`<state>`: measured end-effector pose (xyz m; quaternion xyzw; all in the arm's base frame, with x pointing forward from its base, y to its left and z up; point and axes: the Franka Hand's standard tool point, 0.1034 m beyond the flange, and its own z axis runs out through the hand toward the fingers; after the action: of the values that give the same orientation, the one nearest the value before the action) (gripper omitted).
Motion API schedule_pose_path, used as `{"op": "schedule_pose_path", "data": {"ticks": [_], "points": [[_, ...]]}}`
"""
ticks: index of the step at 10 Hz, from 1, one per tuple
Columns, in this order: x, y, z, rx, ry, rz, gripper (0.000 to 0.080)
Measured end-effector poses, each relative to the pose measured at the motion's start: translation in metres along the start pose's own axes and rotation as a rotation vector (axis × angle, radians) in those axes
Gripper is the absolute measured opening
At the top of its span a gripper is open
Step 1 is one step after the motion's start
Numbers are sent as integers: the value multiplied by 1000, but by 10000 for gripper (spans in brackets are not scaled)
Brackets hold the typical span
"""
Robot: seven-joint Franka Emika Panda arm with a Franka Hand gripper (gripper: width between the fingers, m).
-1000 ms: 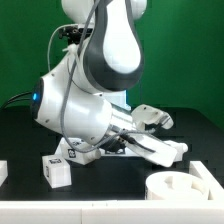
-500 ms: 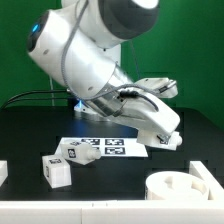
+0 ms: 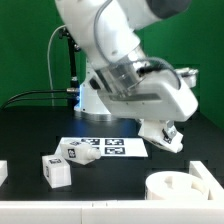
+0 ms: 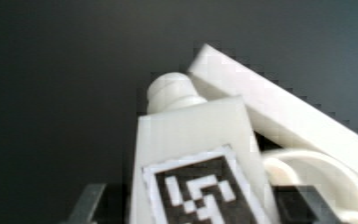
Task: Assemble stool
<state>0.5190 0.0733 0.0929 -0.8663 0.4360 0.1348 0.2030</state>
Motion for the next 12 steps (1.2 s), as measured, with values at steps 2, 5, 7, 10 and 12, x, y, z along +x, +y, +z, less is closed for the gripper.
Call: {"op": "schedule_pose_path", "data": {"ticks": [2,5,7,10,12], "points": [[-3,-10,3,-18,120,-60,320],[-5,-22,-8,-3,254,-110,320],[-5,-44,-28,30,372,-158,320],[-26,-52,-12,104,489,-143,320],[-36,-58,-5,66,489,-201,320]]}}
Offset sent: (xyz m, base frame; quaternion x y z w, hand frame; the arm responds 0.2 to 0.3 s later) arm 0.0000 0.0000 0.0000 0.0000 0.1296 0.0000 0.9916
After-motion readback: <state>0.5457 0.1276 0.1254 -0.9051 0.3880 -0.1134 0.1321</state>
